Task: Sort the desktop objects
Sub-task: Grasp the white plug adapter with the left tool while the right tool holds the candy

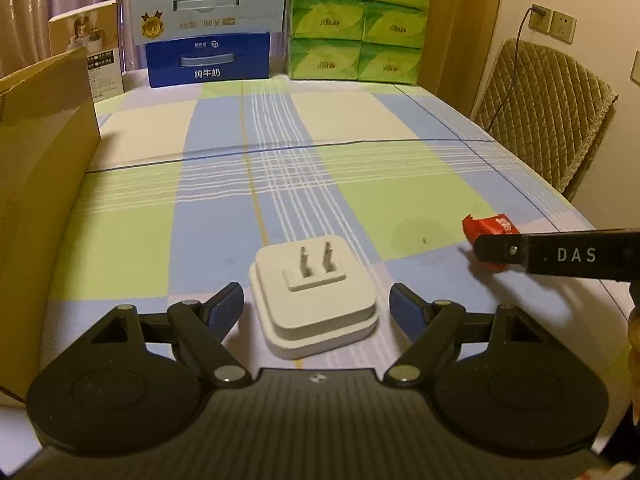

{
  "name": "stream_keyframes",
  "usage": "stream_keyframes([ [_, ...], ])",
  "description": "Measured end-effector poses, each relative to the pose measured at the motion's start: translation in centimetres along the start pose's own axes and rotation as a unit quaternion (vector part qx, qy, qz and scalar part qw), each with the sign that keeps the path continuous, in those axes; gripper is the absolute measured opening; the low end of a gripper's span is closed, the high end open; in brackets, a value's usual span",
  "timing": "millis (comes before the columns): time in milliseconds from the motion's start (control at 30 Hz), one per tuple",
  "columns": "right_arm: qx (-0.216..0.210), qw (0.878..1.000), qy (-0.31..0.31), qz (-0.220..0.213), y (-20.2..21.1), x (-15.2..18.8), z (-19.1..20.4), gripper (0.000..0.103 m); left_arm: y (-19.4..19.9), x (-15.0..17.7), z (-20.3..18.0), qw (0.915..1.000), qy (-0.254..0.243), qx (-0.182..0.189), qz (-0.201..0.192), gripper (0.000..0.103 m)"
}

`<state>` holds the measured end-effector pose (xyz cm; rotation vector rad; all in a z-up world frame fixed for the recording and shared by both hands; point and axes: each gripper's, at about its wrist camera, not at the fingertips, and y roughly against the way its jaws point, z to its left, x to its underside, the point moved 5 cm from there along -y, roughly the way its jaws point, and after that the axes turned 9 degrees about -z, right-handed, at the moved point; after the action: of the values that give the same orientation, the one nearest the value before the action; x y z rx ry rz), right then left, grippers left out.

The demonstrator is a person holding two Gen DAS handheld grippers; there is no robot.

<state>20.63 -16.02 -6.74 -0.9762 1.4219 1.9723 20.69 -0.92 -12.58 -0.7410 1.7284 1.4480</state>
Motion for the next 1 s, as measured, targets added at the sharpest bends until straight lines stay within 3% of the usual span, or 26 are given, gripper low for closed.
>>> stream_keyframes([
  [133, 0.000, 1.000, 0.000, -0.001, -0.3, 0.0, 0.0, 0.039, -0.7, 0.4, -0.3, 1.0000, 0.000, -0.002, 0.001, 0.075],
  [233, -0.001, 1.000, -0.001, 0.000, -0.3, 0.1, 0.1, 0.039, -0.8, 0.0, -0.3, 0.9998, -0.019, 0.005, 0.006, 0.063],
  [767, -0.002, 1.000, 0.007, -0.003, -0.6, 0.2, 0.8, 0.040, -1.3, 0.2, -0.3, 0.9993, -0.030, -0.021, -0.006, 0.067],
  [833, -0.004, 1.000, 0.009, -0.003, -0.7, 0.2, 1.0, 0.040, -1.3, 0.2, -0.3, 0.9993, -0.032, -0.019, -0.007, 0.062],
  [1000, -0.008, 1.000, 0.028, -0.009, -0.7, 0.2, 1.6, 0.039, -0.9, 0.1, -0.6, 0.9989, -0.043, -0.018, -0.004, 0.060],
])
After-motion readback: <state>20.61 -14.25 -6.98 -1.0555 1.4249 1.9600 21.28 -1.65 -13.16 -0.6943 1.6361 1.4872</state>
